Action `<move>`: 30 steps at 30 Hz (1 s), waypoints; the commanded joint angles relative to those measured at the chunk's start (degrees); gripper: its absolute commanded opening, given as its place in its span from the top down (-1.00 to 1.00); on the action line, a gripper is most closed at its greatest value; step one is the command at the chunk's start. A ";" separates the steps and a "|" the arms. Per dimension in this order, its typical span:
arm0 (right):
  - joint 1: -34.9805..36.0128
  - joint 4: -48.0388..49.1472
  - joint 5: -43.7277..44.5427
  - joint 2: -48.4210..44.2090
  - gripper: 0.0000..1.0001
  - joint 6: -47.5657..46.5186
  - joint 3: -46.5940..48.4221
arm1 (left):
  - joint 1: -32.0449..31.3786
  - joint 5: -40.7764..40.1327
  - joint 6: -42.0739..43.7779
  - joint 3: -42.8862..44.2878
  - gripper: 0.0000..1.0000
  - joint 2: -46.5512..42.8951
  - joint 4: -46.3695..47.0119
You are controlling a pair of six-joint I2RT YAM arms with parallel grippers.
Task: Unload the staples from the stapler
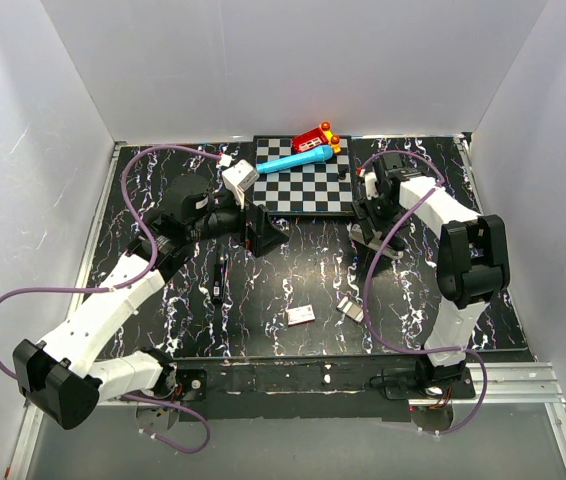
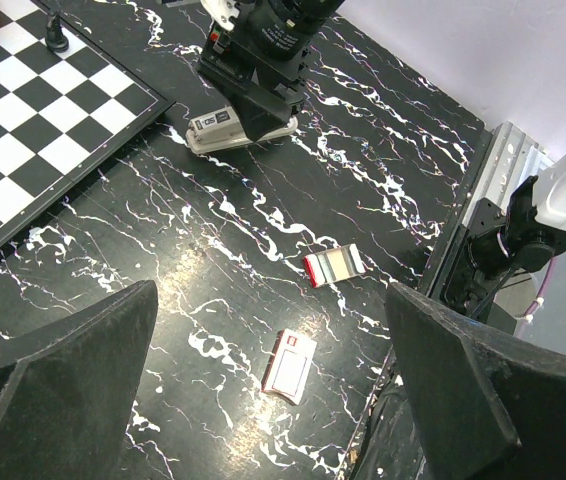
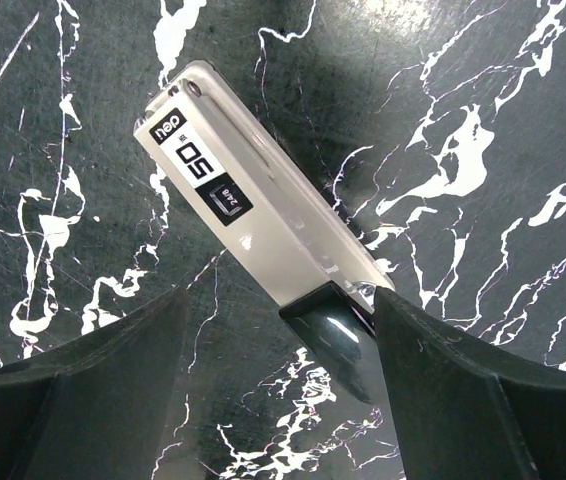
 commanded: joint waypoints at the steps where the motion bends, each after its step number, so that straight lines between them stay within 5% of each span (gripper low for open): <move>1: 0.77 -2.40 -0.84 0.57 -0.61 -0.36 0.55 | -0.22 -0.20 0.54 -0.43 -0.96 -1.78 0.53; 15: 3.58 -6.09 -2.16 1.10 -0.29 -0.01 0.37 | -0.31 0.32 0.45 -0.43 -0.96 -2.21 0.53; 26: 4.99 -8.02 -1.63 3.47 0.10 0.43 0.99 | -0.31 -0.64 0.89 -0.52 -0.96 -3.36 0.36; 30: 5.60 -8.63 -1.54 4.35 0.40 0.69 1.51 | -0.40 -0.91 1.07 -0.60 -0.96 -3.62 0.27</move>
